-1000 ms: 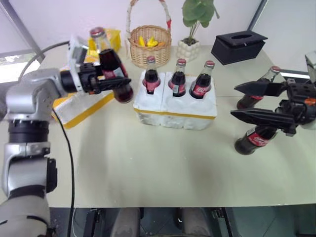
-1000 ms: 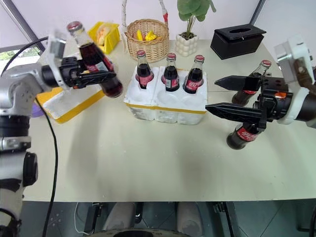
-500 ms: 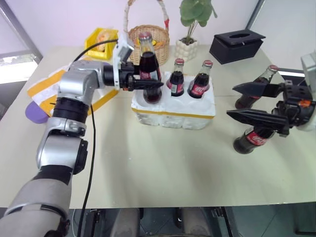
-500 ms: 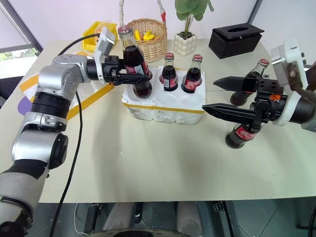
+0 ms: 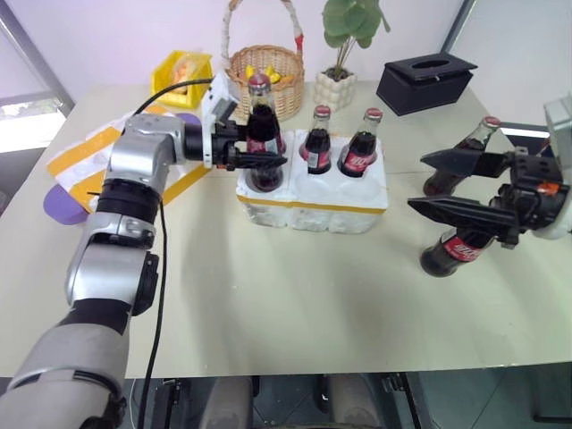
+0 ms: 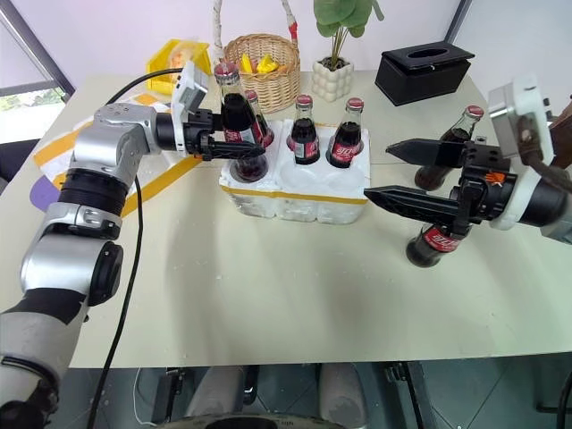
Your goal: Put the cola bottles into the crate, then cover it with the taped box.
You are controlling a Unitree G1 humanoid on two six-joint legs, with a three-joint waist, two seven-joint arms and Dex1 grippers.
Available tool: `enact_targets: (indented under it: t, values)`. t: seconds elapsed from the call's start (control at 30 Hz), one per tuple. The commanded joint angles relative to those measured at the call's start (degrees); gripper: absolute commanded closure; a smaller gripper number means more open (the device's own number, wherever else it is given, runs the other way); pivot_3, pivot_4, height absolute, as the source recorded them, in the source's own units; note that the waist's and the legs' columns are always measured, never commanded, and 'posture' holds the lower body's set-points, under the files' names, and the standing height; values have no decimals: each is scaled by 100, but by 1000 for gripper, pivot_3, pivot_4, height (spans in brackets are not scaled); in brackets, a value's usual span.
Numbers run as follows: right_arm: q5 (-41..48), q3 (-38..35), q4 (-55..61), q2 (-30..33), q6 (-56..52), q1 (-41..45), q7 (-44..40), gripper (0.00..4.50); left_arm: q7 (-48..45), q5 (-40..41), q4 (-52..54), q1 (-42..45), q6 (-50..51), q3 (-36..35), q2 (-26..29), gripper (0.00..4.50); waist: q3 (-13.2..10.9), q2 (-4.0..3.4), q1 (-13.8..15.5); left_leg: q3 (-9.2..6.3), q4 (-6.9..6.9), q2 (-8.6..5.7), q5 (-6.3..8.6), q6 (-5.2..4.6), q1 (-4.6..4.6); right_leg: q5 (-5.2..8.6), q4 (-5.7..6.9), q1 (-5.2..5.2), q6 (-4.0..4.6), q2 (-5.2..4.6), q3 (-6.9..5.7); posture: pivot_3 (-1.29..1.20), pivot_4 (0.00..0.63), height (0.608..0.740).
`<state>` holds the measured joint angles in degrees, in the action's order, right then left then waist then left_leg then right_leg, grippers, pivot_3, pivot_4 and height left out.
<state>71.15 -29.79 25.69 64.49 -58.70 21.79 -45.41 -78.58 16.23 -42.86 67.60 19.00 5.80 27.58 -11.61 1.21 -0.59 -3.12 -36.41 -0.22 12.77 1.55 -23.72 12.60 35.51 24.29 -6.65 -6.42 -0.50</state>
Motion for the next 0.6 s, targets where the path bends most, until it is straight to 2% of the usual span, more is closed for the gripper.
enact_targets:
  t: [0.03,0.37,0.6]
  values:
    - [90,-78,38,-5,147,133,8,0,13,-4,193,118,-240,-141,-63,1688,0,0,2,0,0,0,0,0,-2,0,-1,0,0,0,0,0,150,740]
    - [-14,-1,32,15,196,146,30,0,250,-429,86,-233,-650,9,-194,1688,0,-1,51,-1,-32,-1,0,0,-16,-7,2,0,-8,0,0,0,150,740]
    - [-44,-48,43,-28,223,56,63,0,389,-399,143,-350,-531,-111,-214,1688,-1,0,-8,-5,-75,-2,1,-2,-58,-29,1,17,-18,-1,0,0,150,740]
